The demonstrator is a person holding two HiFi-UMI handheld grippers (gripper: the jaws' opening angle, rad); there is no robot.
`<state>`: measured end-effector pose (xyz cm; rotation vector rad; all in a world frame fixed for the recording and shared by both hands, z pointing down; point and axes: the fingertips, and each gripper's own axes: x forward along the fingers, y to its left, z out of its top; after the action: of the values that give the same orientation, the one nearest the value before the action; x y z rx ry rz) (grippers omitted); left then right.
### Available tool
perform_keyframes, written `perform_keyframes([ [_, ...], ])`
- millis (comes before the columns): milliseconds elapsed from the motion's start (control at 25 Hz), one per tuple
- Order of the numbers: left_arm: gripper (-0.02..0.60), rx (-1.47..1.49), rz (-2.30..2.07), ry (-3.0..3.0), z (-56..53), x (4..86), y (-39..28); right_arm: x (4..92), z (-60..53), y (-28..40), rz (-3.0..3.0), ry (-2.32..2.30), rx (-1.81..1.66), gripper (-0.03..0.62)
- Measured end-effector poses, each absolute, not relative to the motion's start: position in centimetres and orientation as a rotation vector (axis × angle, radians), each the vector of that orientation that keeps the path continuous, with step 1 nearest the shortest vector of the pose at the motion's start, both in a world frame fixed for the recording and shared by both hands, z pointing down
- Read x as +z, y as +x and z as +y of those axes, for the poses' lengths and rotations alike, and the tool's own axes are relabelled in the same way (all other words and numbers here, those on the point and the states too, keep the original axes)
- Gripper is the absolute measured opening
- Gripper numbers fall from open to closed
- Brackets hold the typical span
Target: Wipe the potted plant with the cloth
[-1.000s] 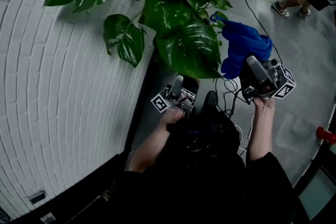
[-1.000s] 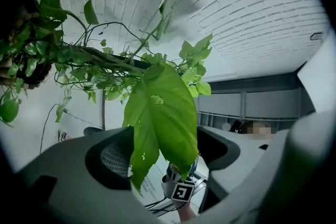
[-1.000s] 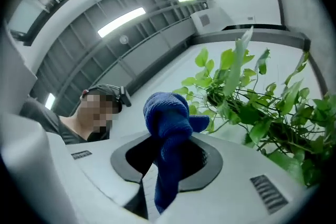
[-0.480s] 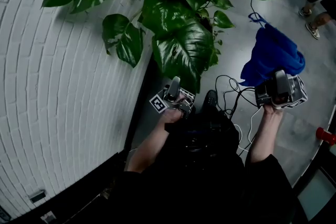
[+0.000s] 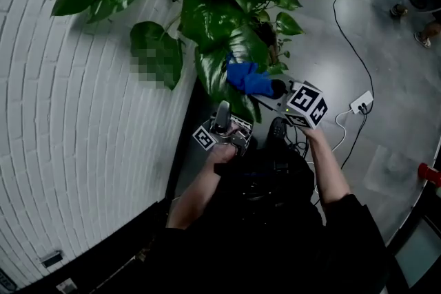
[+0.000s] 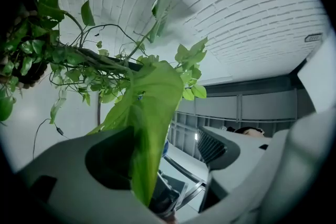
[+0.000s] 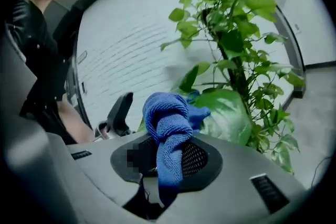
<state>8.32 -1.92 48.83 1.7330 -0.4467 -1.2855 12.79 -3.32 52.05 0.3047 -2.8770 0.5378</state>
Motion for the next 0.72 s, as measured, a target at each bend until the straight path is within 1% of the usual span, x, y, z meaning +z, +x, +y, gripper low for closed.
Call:
perform_keyframes([
  [320, 0.379, -1.302, -0.509, 1.725, -1.4, 49.2, 7.2, 53.2, 3.8, 11.4, -2.765, 0.030, 0.365, 0.117],
  [560, 0.379, -1.311, -0.511, 1.711, -1.1, 49.2, 6.7, 54.7, 8.0, 12.0, -2.716, -0.083, 0.364, 0.117],
  [720, 0.379, -1.287, -0.478, 1.713, -1.2, 49.6, 6.9, 55.7, 9.0, 12.3, -2.696, -0.048, 0.416, 0.117],
])
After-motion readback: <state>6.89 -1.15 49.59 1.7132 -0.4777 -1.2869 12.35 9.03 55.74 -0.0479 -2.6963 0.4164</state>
